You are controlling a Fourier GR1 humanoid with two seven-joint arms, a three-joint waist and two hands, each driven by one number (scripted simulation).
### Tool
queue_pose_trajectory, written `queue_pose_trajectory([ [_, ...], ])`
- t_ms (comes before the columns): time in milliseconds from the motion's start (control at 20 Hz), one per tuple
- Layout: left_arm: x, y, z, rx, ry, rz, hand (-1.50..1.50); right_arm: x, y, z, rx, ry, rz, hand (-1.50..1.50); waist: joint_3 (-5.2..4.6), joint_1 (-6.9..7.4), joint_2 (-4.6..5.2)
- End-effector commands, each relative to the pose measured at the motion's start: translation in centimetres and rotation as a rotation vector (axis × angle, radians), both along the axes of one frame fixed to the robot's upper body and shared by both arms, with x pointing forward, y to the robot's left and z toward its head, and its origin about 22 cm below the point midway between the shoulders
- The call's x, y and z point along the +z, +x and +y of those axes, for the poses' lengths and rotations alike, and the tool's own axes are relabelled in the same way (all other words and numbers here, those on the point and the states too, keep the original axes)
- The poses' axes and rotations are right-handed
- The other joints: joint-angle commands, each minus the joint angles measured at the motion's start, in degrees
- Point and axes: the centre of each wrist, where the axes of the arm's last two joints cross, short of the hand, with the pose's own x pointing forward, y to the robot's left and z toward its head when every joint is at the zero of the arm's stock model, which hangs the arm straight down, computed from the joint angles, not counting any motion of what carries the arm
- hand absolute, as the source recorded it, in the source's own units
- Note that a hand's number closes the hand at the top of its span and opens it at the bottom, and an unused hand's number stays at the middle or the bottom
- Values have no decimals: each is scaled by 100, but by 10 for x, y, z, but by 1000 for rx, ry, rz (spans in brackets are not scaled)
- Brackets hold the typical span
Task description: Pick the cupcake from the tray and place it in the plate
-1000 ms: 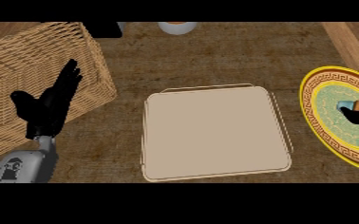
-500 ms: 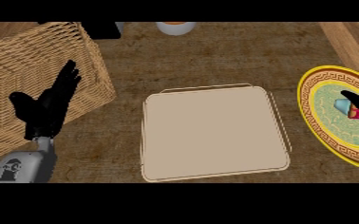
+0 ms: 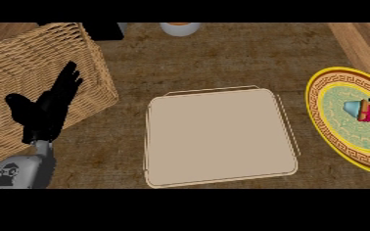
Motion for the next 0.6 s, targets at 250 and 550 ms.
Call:
queue_pose_trajectory([
  [250, -14, -12, -5, 13, -11, 81, 0, -17, -63, -38, 27, 39, -59, -150, -37, 95, 58],
  [550, -24, -7, -26, 2, 2, 73, 0, -17, -77, -60, 17, 26, -70, -150, -39, 97, 68],
])
